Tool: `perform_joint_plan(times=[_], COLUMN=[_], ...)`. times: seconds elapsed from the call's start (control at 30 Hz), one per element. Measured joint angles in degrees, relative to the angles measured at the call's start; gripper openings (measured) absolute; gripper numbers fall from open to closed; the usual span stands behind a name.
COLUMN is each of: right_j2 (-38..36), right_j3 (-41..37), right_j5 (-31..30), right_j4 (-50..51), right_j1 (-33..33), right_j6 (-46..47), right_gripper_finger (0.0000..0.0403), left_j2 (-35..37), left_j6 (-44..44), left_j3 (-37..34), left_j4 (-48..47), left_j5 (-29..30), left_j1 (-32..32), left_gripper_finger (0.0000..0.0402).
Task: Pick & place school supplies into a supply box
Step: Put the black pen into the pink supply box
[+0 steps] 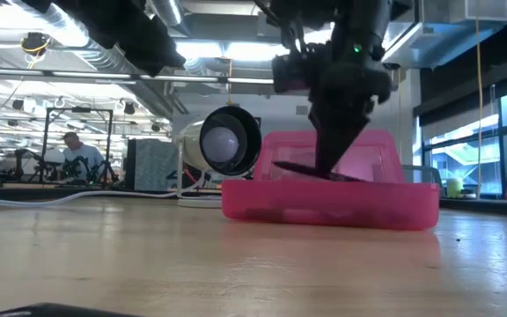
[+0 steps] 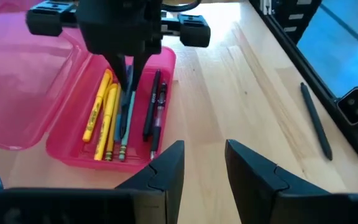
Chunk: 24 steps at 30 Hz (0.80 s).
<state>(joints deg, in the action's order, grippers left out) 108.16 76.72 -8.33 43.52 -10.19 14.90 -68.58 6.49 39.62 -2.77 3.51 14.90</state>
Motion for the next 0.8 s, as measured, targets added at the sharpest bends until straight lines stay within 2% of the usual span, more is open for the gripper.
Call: perform_joint_plan(times=[0.3,0.43,0.53,0.67,0.8], right_j2=[-0.15,-0.13,-0.13,-0.13,-0.13], right_j3=[-5.25,-5.94,-5.94,-5.94,-5.94], right_j5=[0.54,0.57,0.54,0.52,0.5], right_j4=[-3.67,-3.51,-3.57,-3.55,-3.58], right_j1=[1.0,0.98,0.98,0.98,0.98], right_j6=[-0.32,-1.64,-1.67,-2.18,-2.62], right_gripper_finger=[0.0046,0.0046,0.005,0.0076,0.0119], left_j2=[0.0,-1.11,-3.43,-7.67,-12.63], left_j6=[6.4,4.09,2.3,0.46,1.21], left_j3=[0.0,0.0,0.0,0.07,2.74], left_j4=[0.44,2.32,7.71,15.41,16.65], left_j5=[-0.9,-1.62,-1.62,-1.6,0.76], left_j1=[0.18,1.39,3.17,6.1,8.77], left_gripper_finger=[0.0109,0.0109,0.0109,0.0109,0.0109])
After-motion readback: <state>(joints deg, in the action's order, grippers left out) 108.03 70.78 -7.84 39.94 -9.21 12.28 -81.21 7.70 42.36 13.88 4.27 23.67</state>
